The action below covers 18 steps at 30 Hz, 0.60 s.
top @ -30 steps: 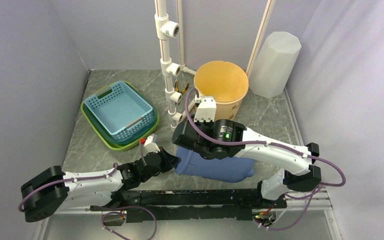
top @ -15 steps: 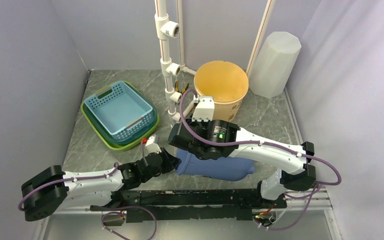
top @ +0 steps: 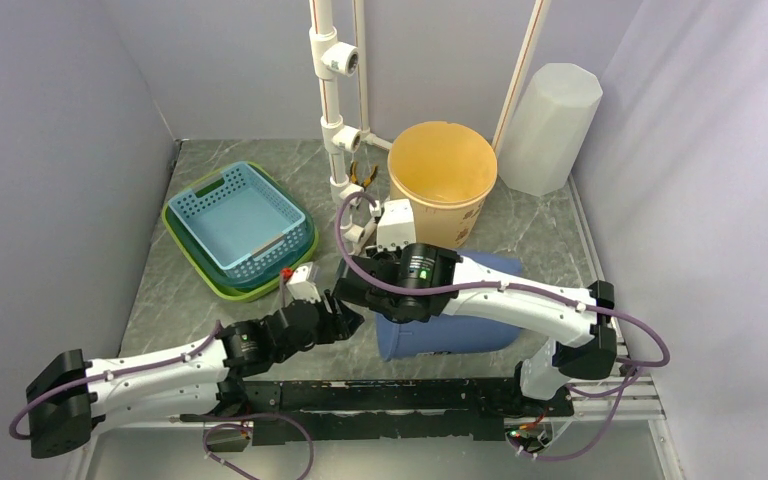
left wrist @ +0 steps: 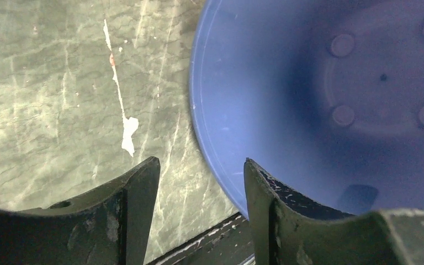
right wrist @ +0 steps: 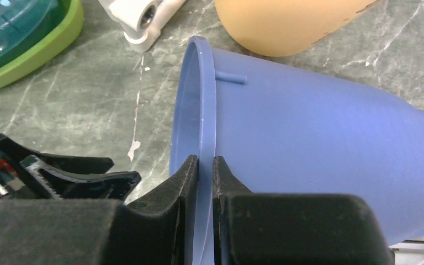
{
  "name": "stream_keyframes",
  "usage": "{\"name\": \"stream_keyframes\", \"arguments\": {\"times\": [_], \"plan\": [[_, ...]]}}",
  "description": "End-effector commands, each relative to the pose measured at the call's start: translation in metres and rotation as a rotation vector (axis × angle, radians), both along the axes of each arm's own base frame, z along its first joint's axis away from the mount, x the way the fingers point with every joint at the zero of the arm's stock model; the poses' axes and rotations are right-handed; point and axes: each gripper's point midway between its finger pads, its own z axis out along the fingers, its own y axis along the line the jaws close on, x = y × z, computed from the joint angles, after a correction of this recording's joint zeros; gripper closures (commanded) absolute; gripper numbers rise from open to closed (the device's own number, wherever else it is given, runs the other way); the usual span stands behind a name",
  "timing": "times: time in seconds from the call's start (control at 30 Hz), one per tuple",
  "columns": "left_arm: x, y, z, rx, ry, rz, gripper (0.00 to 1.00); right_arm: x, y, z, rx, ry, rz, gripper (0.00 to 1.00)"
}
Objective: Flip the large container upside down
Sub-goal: Turn the container upside down at the center of the board.
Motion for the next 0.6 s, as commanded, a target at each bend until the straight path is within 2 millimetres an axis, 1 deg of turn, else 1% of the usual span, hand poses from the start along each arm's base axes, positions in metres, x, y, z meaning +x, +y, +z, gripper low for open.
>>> {"name": "stream_keyframes", "arguments": {"times": [0.0,0.03,0.13,0.2,0.3,0.33,0.4,0.5,0.57], "plan": [[-0.001,0.012,0.010,0.057,-0.007,0.008,0.37,-0.001,-0.021,-0.005,-0.109,0.001,-0.003,1.00],[-0.001,0.015,0.013,0.066,-0.005,0.017,0.37,-0.002,-0.023,-0.010,-0.119,0.010,-0.010,1.00],[0.000,0.032,0.018,0.125,0.019,0.075,0.35,-0.007,-0.026,-0.024,-0.129,0.042,-0.019,1.00],[0.000,0.046,0.023,0.168,0.026,0.113,0.31,-0.010,-0.026,-0.033,-0.136,0.058,-0.015,1.00],[-0.001,0.067,0.032,0.242,0.031,0.159,0.24,-0.014,-0.025,-0.040,-0.150,0.062,-0.018,1.00],[-0.001,0.074,0.036,0.262,0.035,0.177,0.24,-0.015,-0.025,-0.040,-0.154,0.060,-0.019,1.00],[-0.001,0.080,0.044,0.287,0.025,0.176,0.23,-0.016,-0.023,-0.042,-0.164,0.054,-0.015,1.00],[-0.002,0.082,0.054,0.310,0.008,0.152,0.18,-0.022,-0.017,-0.046,-0.186,0.042,0.004,1.00],[-0.002,0.086,0.059,0.341,0.013,0.153,0.17,-0.025,-0.013,-0.047,-0.209,0.027,0.019,1.00]]}}
